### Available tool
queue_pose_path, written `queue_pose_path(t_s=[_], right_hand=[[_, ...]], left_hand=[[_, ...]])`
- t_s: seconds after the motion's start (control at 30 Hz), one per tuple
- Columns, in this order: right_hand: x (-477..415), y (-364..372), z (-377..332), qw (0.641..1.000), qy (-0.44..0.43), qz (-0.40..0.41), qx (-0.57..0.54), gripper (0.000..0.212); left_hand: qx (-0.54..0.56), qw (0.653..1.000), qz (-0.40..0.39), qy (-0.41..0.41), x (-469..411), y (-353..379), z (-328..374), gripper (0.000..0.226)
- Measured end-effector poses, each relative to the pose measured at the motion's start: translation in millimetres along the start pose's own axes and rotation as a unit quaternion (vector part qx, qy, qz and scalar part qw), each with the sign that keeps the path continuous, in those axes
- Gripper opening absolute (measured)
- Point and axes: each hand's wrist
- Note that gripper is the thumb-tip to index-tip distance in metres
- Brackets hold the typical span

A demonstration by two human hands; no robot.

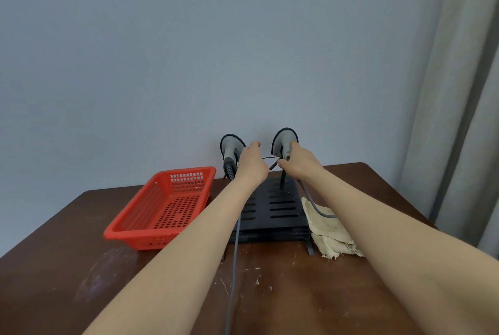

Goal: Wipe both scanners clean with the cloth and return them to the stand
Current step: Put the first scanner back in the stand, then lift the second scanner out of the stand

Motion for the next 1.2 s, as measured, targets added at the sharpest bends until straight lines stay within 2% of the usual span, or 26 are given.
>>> queue_pose_path(t_s=[0.3, 0.53, 0.63, 0.77, 0.93, 1.03, 1.13, 1.2], right_hand=[[-9, 3, 2, 1.0, 0.012, 0.027, 0.001, 0.046], [-5, 3, -4, 0.999, 0.012, 0.047, 0.021, 0.058], [-2, -2, -8, 0.997, 0.005, 0.063, 0.052, 0.059], [6, -8, -13, 0.993, -0.019, 0.082, 0.081, 0.058], [13, -9, -35, 0.977, -0.121, 0.166, 0.05, 0.045], [8, 3, -58, 0.983, -0.138, 0.122, -0.006, 0.042], [0, 17, -73, 0.991, -0.098, 0.041, -0.077, 0.052], [-6, 26, -78, 0.991, -0.072, 0.005, -0.109, 0.057]], left_hand=[[-0.003, 1.0, 0.003, 0.006, -4, 6, -5, 0.057], [0.035, 0.999, 0.03, 0.024, -9, 3, -6, 0.051], [0.055, 0.996, 0.061, 0.04, -8, -3, -5, 0.046], [0.045, 0.985, 0.147, 0.074, -9, -20, -8, 0.036], [0.055, 0.975, 0.213, 0.017, -16, -51, -30, 0.036], [0.063, 0.979, 0.187, -0.042, -20, -55, -48, 0.044], [0.04, 0.987, 0.13, -0.092, -26, -49, -69, 0.055], [0.02, 0.989, 0.094, -0.113, -30, -43, -81, 0.055]])
Point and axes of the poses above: each hand's wrist, its own x-axis away from the middle knuckle, its own y-axis out of the palm, z = x × y, and after that the axes turned 7 degrees about -y, right-handed
